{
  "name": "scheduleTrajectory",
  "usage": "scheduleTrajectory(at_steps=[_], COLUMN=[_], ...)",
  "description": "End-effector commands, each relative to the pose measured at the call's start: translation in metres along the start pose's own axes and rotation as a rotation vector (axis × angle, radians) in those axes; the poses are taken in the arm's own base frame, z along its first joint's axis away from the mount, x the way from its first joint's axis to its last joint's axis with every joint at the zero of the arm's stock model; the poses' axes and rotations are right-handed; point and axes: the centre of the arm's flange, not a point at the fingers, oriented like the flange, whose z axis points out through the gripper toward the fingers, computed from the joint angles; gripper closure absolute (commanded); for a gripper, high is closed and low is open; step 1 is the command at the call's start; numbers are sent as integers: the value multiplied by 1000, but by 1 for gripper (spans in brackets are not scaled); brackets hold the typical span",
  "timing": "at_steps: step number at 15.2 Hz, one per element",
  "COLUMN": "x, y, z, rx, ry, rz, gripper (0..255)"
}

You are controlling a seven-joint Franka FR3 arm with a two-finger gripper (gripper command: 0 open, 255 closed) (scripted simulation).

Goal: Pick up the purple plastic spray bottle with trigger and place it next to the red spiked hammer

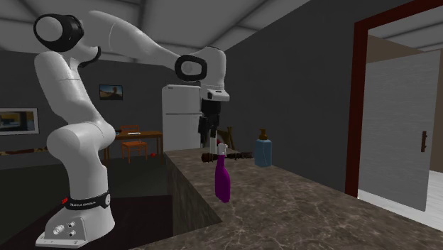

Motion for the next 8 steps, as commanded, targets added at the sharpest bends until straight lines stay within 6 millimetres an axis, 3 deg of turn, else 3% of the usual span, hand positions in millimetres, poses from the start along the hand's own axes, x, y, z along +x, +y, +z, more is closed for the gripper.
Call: scheduleTrajectory(at_steps=[1,8], x=[23,96], y=[0,4], z=[17,87], rx=[10,46], ry=[-25,-111], rz=[70,305], gripper=[0,0])
